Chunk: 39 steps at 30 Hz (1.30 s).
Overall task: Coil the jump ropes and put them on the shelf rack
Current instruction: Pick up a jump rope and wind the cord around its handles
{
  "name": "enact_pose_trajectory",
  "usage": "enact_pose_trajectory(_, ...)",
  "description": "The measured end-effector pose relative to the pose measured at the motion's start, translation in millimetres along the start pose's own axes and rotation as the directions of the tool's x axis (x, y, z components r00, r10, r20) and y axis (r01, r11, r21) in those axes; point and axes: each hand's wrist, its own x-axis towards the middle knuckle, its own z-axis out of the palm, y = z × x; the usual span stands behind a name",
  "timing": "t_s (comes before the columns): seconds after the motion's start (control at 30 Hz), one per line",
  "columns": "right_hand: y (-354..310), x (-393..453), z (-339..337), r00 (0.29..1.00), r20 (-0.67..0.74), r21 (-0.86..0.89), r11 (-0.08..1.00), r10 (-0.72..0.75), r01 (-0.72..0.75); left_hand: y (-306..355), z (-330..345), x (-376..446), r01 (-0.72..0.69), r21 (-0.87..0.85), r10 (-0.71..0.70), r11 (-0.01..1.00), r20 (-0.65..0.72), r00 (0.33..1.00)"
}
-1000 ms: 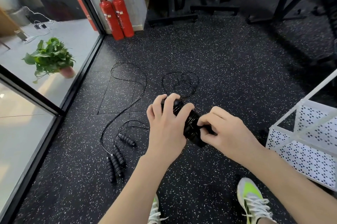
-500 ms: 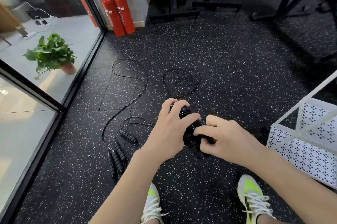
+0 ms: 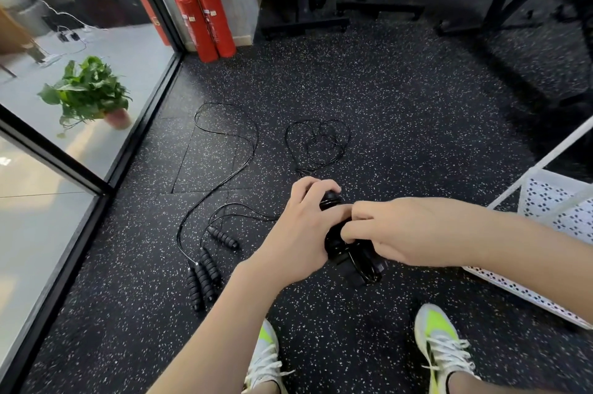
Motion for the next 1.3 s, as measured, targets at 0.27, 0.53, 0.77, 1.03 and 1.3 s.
enact_pose_trajectory(0.27, 5.5, -4.5, -3.9, 0.99, 0.123, -0.118, 0.99, -0.064, 0.079, 6.8, 3.1, 3.3, -0.01, -0.015, 0.011, 1.0, 0.035, 0.999)
enact_pose_trajectory(0.53, 20.0, -6.3, 5.0, 0.996, 0.048, -0.062, 0.995, -0.073, 0.075, 12.9, 6.1, 4.3, -0.013, -0.039, 0.017, 0.999, 0.1, 0.995)
enact_pose_trajectory(0.77, 19.0, -7.2, -4.8, 0.986, 0.143, -0.001, 0.997, -0.083, 0.084, 15.9, 12.2, 2.7, -0.018, -0.131, 0.028, 0.991, 0.075, 0.997)
enact_pose_trajectory(1.03, 29.9, -16.7, -14.6, 0.997, 0.002, 0.235, 0.969, 0.072, -0.071, 8.9, -15.0, 9.3, 0.059, -0.035, -0.065, 0.998, -0.21, 0.976)
enact_pose_trajectory(1.3, 19.6, -58.5, 20.5, 0.785, 0.006, 0.996, 0.063, 0.62, -0.057, 53.0, 1.1, 37.5, -0.003, 0.017, 0.008, 1.0, -0.333, 0.943)
